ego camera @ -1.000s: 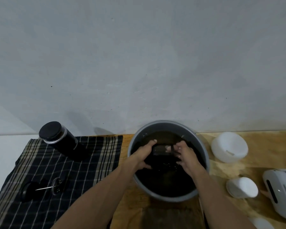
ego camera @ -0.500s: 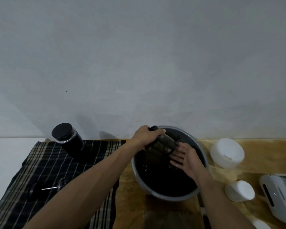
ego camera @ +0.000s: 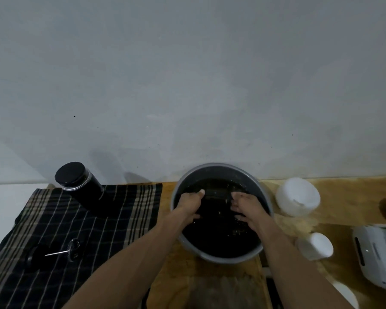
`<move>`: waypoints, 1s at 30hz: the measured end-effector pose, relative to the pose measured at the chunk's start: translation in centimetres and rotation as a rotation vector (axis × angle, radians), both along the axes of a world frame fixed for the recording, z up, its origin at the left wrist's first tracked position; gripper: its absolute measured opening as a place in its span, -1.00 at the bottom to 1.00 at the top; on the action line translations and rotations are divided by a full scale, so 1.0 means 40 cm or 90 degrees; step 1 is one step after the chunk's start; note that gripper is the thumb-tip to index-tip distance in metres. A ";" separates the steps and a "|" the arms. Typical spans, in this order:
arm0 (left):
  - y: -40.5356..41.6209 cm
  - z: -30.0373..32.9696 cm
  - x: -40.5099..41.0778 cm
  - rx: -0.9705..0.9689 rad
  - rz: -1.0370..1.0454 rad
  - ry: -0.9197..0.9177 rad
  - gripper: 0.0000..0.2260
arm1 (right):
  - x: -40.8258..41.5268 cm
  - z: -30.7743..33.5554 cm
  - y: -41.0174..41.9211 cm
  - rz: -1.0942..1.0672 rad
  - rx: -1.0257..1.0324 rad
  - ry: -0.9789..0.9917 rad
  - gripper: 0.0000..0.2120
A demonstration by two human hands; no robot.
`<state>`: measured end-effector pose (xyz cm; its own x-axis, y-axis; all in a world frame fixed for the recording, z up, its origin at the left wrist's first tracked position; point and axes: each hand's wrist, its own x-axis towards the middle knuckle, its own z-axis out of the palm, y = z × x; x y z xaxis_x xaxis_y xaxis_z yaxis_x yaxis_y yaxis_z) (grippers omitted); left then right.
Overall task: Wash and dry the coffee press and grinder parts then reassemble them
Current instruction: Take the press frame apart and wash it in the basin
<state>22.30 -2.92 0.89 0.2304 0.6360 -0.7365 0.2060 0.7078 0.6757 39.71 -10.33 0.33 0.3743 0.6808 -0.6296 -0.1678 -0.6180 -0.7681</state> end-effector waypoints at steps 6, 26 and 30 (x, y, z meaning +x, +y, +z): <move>0.006 -0.039 0.001 0.024 0.035 0.043 -0.56 | -0.010 -0.082 0.006 -0.072 -0.020 0.108 -0.79; 0.015 -0.067 0.000 -0.097 0.105 -0.036 -0.40 | -0.043 0.048 0.004 0.112 0.104 -0.075 -0.83; 0.018 0.007 -0.019 -0.016 0.018 0.006 -0.55 | -0.039 0.040 -0.030 0.023 0.089 0.053 -0.80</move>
